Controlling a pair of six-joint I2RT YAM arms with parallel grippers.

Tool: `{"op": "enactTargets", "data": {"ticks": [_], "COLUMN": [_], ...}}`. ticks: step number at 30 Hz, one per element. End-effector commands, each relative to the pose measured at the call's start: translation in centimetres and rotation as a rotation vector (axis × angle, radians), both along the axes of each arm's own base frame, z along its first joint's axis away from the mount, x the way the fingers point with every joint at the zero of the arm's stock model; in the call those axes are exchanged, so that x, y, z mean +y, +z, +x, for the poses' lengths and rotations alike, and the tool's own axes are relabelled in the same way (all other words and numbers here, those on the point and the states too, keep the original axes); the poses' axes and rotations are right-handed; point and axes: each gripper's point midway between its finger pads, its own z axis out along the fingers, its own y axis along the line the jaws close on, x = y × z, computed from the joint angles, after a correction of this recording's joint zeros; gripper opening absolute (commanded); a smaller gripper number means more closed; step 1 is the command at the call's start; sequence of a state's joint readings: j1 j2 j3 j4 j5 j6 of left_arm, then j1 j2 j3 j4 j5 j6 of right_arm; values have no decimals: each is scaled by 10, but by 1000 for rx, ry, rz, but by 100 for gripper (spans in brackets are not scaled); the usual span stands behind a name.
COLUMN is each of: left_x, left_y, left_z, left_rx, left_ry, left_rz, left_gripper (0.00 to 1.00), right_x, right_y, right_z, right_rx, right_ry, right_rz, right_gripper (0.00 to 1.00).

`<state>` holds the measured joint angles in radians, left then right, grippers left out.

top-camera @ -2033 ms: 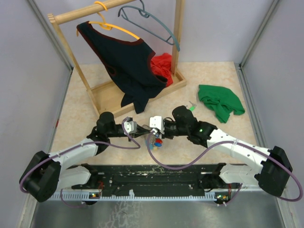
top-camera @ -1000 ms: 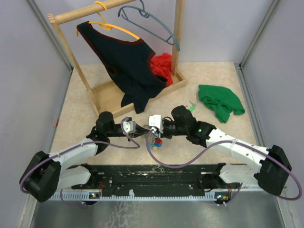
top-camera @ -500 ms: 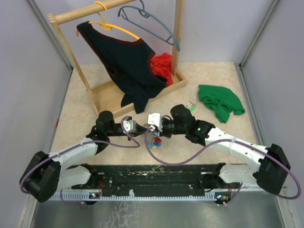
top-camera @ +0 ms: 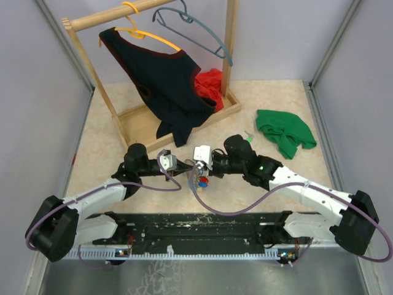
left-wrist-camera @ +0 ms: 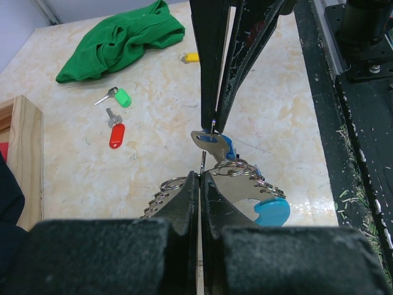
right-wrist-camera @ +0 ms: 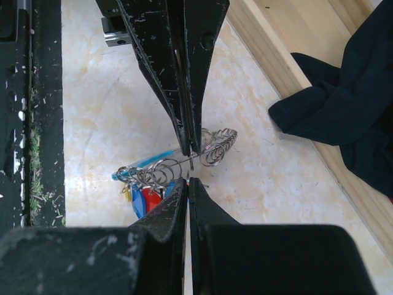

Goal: Put the keys on the keyring

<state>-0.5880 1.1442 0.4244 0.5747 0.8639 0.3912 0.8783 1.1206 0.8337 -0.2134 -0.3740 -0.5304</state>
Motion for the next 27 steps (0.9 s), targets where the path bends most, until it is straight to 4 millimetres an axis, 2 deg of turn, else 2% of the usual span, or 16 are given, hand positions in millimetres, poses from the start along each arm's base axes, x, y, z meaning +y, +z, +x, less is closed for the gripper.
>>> {"op": "enactTargets", "data": {"ticks": [1, 19, 27], "left_x": [-2, -4, -4], "left_y": [19, 21, 20], "left_z": [3, -5, -2], "left_rx": [-61, -62, -57], "left_ry": [-11, -61, -45], "left_rz": [-33, -42, -40], "left_gripper": [0, 0, 0], "right_x": [-1, 10, 6], "right_y": [21, 18, 16], "right_z": [4, 5, 4], "right_rx": [-32, -34, -33], "right_ry": [-15, 25, 17], "right_rz": [44, 54, 41], "right_gripper": [0, 0, 0]}}
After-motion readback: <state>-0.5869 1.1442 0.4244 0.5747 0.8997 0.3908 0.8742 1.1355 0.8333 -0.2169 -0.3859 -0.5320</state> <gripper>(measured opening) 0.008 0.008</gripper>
